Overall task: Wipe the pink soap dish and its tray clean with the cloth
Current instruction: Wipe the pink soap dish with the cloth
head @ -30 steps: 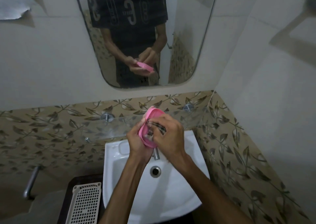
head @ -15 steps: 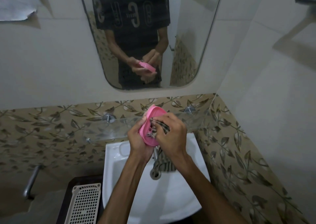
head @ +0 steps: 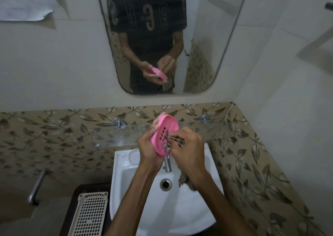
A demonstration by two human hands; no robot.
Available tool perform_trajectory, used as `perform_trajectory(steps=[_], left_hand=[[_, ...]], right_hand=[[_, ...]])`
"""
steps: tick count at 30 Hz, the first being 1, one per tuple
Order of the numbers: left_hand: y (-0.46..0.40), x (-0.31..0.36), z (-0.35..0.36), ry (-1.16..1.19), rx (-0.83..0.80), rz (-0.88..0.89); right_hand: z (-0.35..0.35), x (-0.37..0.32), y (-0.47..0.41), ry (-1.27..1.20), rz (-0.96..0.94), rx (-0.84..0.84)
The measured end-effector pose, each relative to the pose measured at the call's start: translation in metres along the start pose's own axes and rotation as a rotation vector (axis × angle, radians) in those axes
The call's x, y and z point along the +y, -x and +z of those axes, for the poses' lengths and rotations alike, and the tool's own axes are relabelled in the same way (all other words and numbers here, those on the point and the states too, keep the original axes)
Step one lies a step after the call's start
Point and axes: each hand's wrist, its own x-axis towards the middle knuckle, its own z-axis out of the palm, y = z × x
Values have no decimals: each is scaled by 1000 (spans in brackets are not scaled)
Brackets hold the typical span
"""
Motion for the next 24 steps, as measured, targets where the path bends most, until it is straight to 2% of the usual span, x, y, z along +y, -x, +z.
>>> perform_trajectory(steps=[5, 8, 11, 14, 17, 19, 22, 24], left_hand=[[-5, -4, -6, -165, 11, 19], [-4, -10, -4, -245, 43, 28], [-1, -15, 1, -337, 70, 75], [1, -15, 7, -363, 60, 61], [4, -15, 9, -338, 67, 52], [4, -17, 6, -334, 73, 48], [7, -20, 2, -356, 35, 38], [8, -19, 3, -338, 19, -5]], right_hand=[[9, -2, 24, -213, 162, -85], [11, -4, 23, -542, 396, -131], [16, -13, 22, -976, 687, -78], [19, -19, 20, -1190, 813, 44], [16, -21, 21, -1131, 694, 194], [13, -19, 23, -911, 484, 247], [13, -13, 26, -461, 113, 156], [15, -12, 27, -295, 30, 119]])
